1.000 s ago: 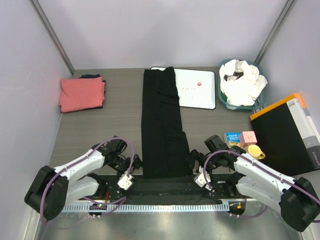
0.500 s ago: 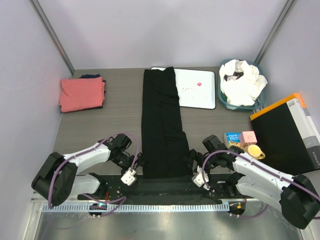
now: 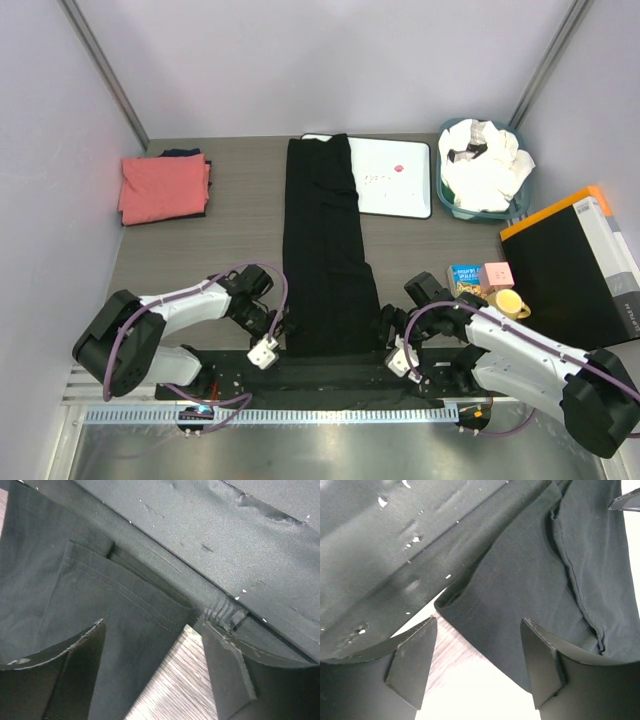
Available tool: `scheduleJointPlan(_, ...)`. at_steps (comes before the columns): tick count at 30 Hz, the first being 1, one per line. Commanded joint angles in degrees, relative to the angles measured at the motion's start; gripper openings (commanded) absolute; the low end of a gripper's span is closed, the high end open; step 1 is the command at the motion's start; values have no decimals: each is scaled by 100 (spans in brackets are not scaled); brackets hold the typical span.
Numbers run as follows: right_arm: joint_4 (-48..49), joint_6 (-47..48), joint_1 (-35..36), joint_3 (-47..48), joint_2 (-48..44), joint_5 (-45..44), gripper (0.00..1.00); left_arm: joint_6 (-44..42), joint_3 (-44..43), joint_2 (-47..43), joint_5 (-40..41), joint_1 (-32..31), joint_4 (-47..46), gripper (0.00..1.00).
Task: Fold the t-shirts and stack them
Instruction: Grab the bottom of the folded rectangular tshirt with both arms
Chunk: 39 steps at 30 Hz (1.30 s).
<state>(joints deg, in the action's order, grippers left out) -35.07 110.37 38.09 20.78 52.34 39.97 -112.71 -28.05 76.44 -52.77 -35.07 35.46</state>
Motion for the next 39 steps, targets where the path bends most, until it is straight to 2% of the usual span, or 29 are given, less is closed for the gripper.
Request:
scheduleJointPlan(1,-281,-94,85,-109,-101,143,72,-1799,-139,2,-75,-53,-707,74)
scheduleJointPlan(8,-167,-147,129,-109,22,187,68,-1685,-121,134,-31,-228,-813,60)
scheduleJointPlan(11,8,-235,190,-118,119,196,62,-1579,-148,151,21,-255,-830,57)
scheduleJointPlan(16,272,-384,313,-118,277,135,46,-1500,-139,108,57,-272,-848,52)
scheduleJointPlan(17,333,-402,331,-118,329,134,39,-1474,-139,107,57,-272,-839,51)
scheduleJointPlan(20,404,-481,392,-74,391,90,29,-1395,-122,73,127,-272,-839,33)
scheduleJointPlan(21,396,-507,393,-65,409,64,26,-1360,-113,38,144,-272,-839,16)
scheduleJointPlan(22,396,-533,401,-39,409,64,20,-1246,-113,-6,162,-272,-839,3)
scheduleJointPlan(23,378,-612,419,5,383,55,1,-1149,-104,-42,162,-281,-839,0)
scheduleJointPlan(27,159,-840,437,163,181,20,1,-667,-51,-392,171,-281,-839,0)
scheduleJointPlan(32,-428,-1070,445,462,-232,64,1,98,115,-1446,83,-281,-664,0)
scheduleJointPlan(39,-1045,-1149,560,559,-935,319,1,12,125,-2888,-355,-290,864,0)
